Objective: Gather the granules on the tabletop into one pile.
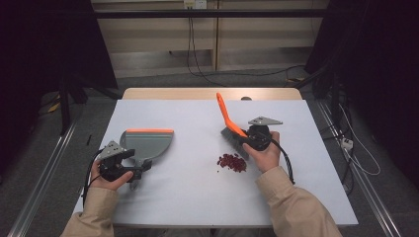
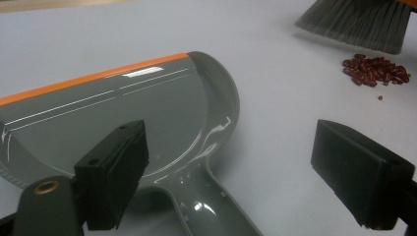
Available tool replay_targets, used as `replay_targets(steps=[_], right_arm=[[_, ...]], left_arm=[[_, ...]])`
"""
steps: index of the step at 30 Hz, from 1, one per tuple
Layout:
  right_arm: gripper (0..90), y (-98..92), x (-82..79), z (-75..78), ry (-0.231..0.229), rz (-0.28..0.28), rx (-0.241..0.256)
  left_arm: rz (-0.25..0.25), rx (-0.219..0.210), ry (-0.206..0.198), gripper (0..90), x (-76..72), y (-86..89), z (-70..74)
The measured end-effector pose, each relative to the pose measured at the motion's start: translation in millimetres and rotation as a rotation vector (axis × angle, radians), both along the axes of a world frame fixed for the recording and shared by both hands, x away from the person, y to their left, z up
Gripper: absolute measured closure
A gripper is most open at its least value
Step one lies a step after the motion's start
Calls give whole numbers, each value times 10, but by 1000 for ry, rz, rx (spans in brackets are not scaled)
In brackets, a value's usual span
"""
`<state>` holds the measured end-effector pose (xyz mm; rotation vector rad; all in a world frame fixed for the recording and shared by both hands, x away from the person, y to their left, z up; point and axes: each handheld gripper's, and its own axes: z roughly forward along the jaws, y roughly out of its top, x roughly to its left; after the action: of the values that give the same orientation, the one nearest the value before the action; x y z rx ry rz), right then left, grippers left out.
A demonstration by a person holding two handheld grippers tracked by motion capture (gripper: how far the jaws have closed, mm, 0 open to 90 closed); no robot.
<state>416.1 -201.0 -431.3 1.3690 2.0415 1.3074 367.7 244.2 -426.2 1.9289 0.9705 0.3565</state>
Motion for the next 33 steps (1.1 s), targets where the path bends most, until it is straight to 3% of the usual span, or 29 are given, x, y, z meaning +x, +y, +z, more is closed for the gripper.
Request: replay_targets(steps=[3,8,16,19,25,30,33], right_arm=[[711,-33,-35,39,-21,-6,-3],[711,-105,-93,55,-35,-27,51],[711,-165,-148,2,-29,-44,53],[711,-188,-154,0,-31,-49,60],[711,-237,-163,8,-35,-59,70],[711,-246,-163,18,-35,-66,74],[711,-232,-159,30,-40,-65,85]], left_arm=[[6,8,2,167,-9,4,-11],[16,33,27,205,-47,23,-51],[72,112,64,350,-91,77,-91],[90,97,91,378,-98,120,-105],[114,89,103,491,-89,208,-94],[106,112,126,587,-34,208,-88],[92,127,145,587,6,196,-77]])
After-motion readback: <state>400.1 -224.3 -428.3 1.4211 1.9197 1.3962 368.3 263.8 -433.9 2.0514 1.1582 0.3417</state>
